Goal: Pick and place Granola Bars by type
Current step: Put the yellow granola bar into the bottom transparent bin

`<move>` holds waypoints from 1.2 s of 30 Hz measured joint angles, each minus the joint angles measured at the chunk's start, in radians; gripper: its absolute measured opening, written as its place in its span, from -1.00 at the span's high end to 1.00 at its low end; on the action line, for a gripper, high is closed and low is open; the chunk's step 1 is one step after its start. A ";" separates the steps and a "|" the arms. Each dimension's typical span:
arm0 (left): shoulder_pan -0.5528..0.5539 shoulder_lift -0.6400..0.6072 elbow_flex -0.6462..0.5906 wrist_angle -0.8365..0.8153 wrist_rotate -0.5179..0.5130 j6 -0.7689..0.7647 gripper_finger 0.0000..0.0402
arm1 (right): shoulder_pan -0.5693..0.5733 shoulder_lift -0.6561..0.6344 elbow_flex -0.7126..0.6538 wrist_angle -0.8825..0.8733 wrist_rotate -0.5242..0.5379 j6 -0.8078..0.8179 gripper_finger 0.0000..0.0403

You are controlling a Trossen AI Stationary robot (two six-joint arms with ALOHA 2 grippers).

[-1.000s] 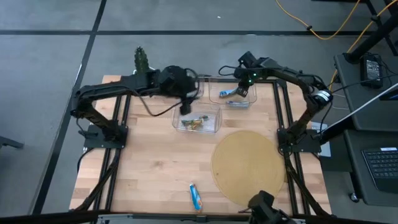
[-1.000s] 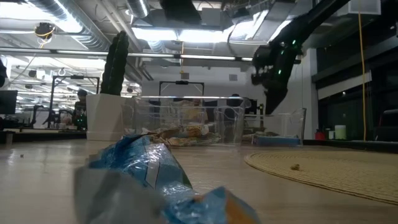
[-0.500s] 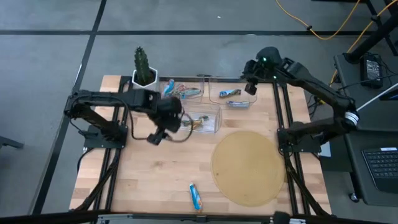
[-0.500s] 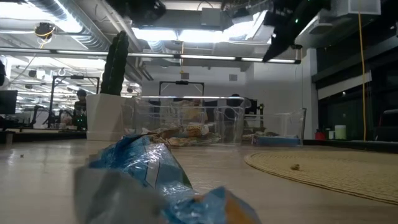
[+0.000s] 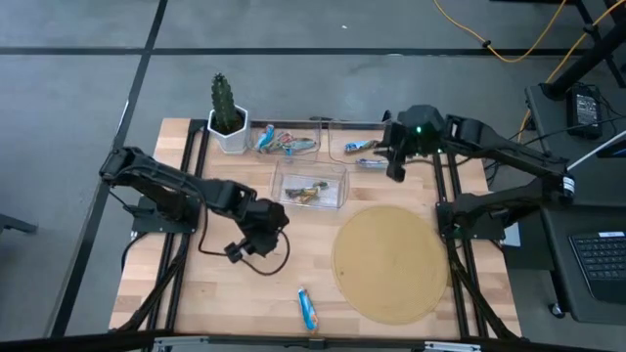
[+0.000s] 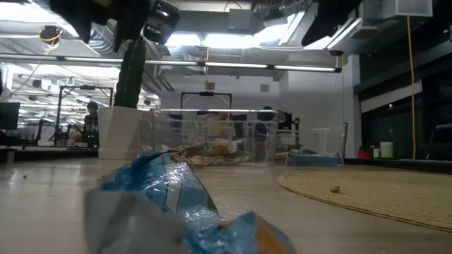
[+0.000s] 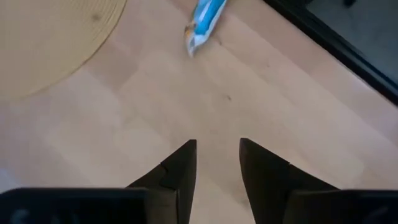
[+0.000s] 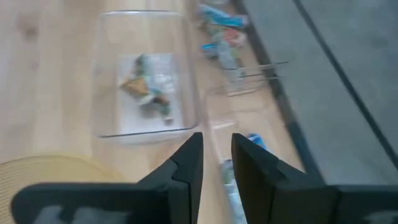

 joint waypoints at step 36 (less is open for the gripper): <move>-0.227 0.493 0.327 0.193 -0.202 -0.281 -0.11 | 0.414 -0.066 0.000 -0.174 0.149 0.015 0.57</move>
